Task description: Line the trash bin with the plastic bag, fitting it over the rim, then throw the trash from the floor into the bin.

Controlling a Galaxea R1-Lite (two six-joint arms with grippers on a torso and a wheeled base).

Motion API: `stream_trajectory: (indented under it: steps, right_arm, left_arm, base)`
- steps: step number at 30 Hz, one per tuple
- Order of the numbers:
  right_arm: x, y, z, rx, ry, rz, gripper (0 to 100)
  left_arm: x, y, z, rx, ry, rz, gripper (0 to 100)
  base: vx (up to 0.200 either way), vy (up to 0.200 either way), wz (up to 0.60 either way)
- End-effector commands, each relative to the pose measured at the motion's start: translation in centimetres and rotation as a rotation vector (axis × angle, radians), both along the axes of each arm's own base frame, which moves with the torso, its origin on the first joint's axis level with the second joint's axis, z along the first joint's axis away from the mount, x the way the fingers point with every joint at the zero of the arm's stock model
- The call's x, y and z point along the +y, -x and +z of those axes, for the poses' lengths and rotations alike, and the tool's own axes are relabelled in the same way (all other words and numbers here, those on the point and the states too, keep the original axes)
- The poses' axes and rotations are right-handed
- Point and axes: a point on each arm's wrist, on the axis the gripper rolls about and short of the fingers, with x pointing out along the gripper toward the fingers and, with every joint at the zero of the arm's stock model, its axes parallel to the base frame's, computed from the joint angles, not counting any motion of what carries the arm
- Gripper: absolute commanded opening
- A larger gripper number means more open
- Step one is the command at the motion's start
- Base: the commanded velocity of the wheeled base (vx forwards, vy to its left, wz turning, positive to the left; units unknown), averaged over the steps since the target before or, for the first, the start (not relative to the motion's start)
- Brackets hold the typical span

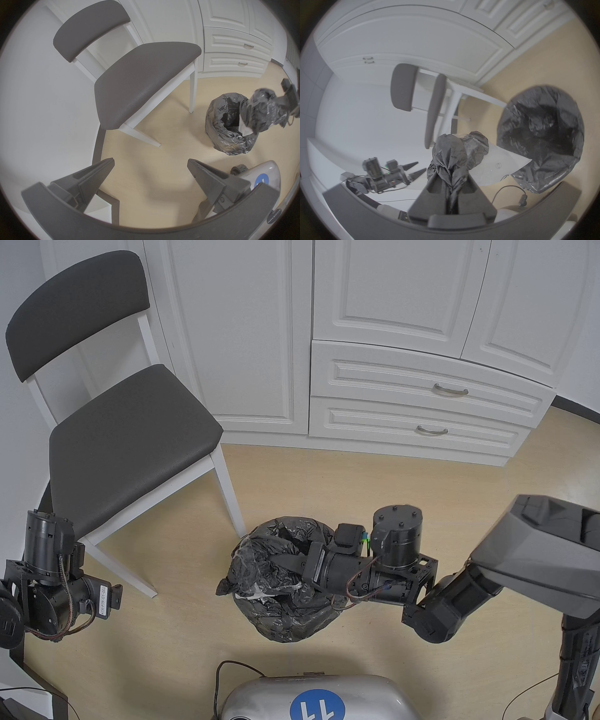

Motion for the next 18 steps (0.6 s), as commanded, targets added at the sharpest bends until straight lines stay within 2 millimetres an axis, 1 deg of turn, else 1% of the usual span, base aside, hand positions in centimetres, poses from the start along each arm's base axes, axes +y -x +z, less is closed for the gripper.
stream_trajectory:
  steps: [1,2,3,4,5,9,10,13,18]
  right_arm:
    - [0.4,-0.8,-4.4,0.074,0.056,-0.013,0]
    - [0.0,-1.8,-5.0,0.076,0.058,-0.034,0]
    - [-0.1,-2.4,-5.3,0.071,0.057,-0.046,0]
    - [-0.2,-2.5,-5.4,0.069,0.057,-0.049,0]
    - [-0.5,-3.1,-5.7,0.064,0.059,-0.061,0]
    - [-1.0,-3.8,-6.1,0.056,0.066,-0.078,0]
    - [-1.2,-4.2,-6.5,0.049,0.076,-0.086,0]
    - [-1.6,-5.1,-6.9,0.025,0.087,-0.13,0]
    - [-1.5,-5.6,-7.6,0.017,0.097,-0.165,0]
  left_arm:
    - [0.0,-0.1,0.0,0.001,-0.001,0.0,100]
    - [0.0,-0.1,0.0,0.001,-0.001,0.002,100]
    - [0.0,-0.1,0.0,-0.005,0.001,0.0,100]
    - [0.0,-0.1,0.0,-0.006,0.001,0.0,100]
    - [0.0,-0.2,0.0,-0.012,0.003,0.002,100]
    - [0.0,-0.2,0.0,-0.015,0.003,0.002,100]
    - [0.0,-0.3,0.0,-0.015,0.003,0.002,100]
    - [0.0,-0.3,-0.1,-0.014,0.003,0.002,100]
    - [0.0,-0.3,-0.1,-0.012,0.003,0.002,100]
  base:
    - [0.0,0.0,0.0]
    - [0.0,0.0,0.0]
    - [0.0,0.0,0.0]
    - [0.0,0.0,0.0]
    - [0.0,0.0,0.0]
    - [0.0,0.0,0.0]
    - [0.0,0.0,0.0]
    - [0.0,0.0,0.0]
    - [0.0,0.0,0.0]
